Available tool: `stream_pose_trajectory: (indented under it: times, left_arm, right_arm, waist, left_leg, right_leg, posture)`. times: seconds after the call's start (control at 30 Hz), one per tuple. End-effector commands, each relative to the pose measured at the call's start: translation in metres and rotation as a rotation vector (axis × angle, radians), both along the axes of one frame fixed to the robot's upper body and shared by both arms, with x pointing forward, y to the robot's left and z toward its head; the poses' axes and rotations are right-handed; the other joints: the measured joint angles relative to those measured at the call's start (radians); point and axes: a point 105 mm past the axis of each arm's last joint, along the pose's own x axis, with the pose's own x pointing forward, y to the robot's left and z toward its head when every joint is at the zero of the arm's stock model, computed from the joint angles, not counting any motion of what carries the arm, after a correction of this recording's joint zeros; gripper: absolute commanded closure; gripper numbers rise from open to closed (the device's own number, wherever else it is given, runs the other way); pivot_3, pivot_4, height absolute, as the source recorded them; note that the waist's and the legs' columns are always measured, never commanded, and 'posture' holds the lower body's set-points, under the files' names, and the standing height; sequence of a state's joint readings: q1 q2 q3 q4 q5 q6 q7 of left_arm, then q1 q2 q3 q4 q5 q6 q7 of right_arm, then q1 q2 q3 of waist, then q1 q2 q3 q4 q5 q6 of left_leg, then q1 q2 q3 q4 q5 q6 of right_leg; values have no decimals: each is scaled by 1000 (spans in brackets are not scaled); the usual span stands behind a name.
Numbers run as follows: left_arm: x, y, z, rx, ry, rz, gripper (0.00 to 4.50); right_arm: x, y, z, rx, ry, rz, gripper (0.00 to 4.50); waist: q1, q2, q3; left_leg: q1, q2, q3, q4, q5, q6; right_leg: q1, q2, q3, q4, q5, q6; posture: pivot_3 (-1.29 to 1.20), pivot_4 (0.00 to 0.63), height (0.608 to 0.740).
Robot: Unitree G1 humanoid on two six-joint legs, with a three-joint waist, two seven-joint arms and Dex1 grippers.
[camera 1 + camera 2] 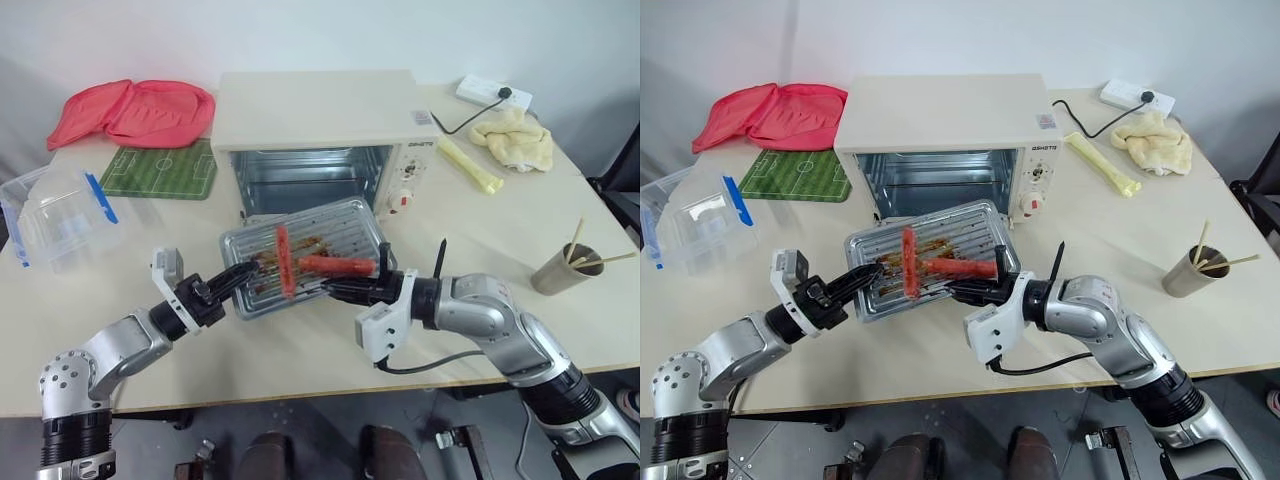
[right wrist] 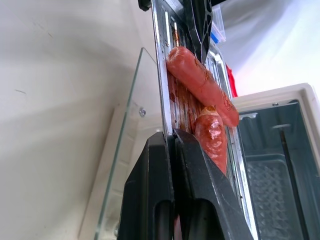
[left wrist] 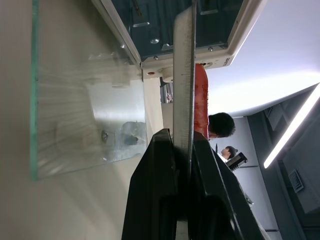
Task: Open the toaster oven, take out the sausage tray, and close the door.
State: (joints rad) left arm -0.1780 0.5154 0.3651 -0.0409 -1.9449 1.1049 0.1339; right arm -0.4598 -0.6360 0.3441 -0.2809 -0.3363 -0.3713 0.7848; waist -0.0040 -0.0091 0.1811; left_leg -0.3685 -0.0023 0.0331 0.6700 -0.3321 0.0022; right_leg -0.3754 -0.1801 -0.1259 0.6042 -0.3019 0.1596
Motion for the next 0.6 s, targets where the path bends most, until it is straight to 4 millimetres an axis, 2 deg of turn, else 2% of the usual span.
stream_pose_trajectory:
  times: [0.03, 0.2, 0.43, 0.53, 0.6]
  left_arm:
    - [-6, -4, 7, -10, -28, -19, 4458]
    - [-8, -8, -4, 13, 20, -32, 4458]
    - [-9, -8, -7, 28, 37, -35, 4458]
    - [-8, -7, -8, 28, 40, -31, 4500]
    - [-7, -5, -7, 12, 36, -16, 4500]
  right_arm:
    - [-11, 3, 15, 49, -28, 49, 4500]
    - [-13, 2, 12, 43, 4, 62, 4500]
    - [-15, -1, 7, 12, 59, 67, 4500]
    - [-15, -2, 4, -13, 76, 67, 3731]
    - [-17, -4, 3, -25, 86, 74, 3053]
  waist:
    - [1, 0, 0]
    - [2, 0, 0]
    - [2, 0, 0]
    - [3, 0, 0]
    - [3, 0, 0]
  left_leg:
    - [0, 0, 0, 0, 0, 0]
    - [0, 0, 0, 0, 0, 0]
    - [0, 0, 1, 0, 0, 0]
    - [0, 0, 1, 0, 0, 0]
    - [0, 0, 1, 0, 0, 0]
  right_leg:
    - [0, 0, 0, 0, 0, 0]
    - [0, 0, 1, 0, 0, 0]
    - [0, 0, 1, -1, 0, 0]
    - [0, 0, 1, -1, 0, 0]
    - [0, 0, 1, -1, 0, 0]
  posture:
    - [0, 150, 740]
    - [0, 150, 740]
    - [0, 150, 740]
    - [0, 150, 740]
    - [0, 150, 740]
